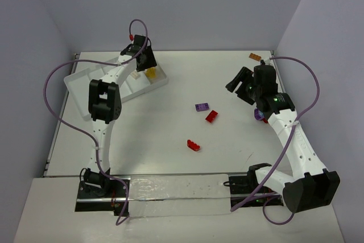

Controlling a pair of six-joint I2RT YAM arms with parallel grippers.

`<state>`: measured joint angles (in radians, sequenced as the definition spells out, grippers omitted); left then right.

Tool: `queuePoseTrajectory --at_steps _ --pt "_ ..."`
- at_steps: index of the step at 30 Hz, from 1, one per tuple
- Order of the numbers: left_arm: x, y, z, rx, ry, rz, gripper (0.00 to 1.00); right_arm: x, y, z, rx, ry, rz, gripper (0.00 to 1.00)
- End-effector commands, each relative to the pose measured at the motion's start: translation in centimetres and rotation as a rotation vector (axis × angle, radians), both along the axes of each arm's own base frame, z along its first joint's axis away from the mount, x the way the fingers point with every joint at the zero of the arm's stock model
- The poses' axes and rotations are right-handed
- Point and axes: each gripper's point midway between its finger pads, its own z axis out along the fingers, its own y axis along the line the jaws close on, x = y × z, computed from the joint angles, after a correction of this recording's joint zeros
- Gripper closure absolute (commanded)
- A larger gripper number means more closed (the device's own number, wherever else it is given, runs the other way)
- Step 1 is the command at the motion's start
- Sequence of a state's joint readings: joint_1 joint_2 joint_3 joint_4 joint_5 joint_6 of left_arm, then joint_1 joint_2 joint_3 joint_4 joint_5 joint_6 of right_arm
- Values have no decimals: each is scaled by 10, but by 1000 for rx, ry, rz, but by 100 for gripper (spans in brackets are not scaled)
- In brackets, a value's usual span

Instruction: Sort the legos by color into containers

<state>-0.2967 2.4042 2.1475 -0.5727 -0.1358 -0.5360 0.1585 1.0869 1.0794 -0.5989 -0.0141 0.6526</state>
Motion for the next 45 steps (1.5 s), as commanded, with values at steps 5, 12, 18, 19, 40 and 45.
queuePoseTrajectory --at_steps 5,12,18,19,40,45 --pt "10 -1 42 -33 -82 -31 30 1 -5 23 -17 -62 -11 24" --pt "-5 -5 116 -69 -199 -75 30 10 -9 21 -49 -49 -25 24" --pt "-35 -5 180 -100 -286 -118 29 21 -20 22 -100 -43 -76 23" --pt "-41 -5 188 -105 -293 -126 28 23 -23 23 -112 -41 -88 22" --pt "-124 -13 225 -222 -272 -262 4 152 -83 -10 -309 105 -270 10" --pt "-132 -7 236 -214 -305 -245 4 204 -122 -29 -308 156 -289 8"
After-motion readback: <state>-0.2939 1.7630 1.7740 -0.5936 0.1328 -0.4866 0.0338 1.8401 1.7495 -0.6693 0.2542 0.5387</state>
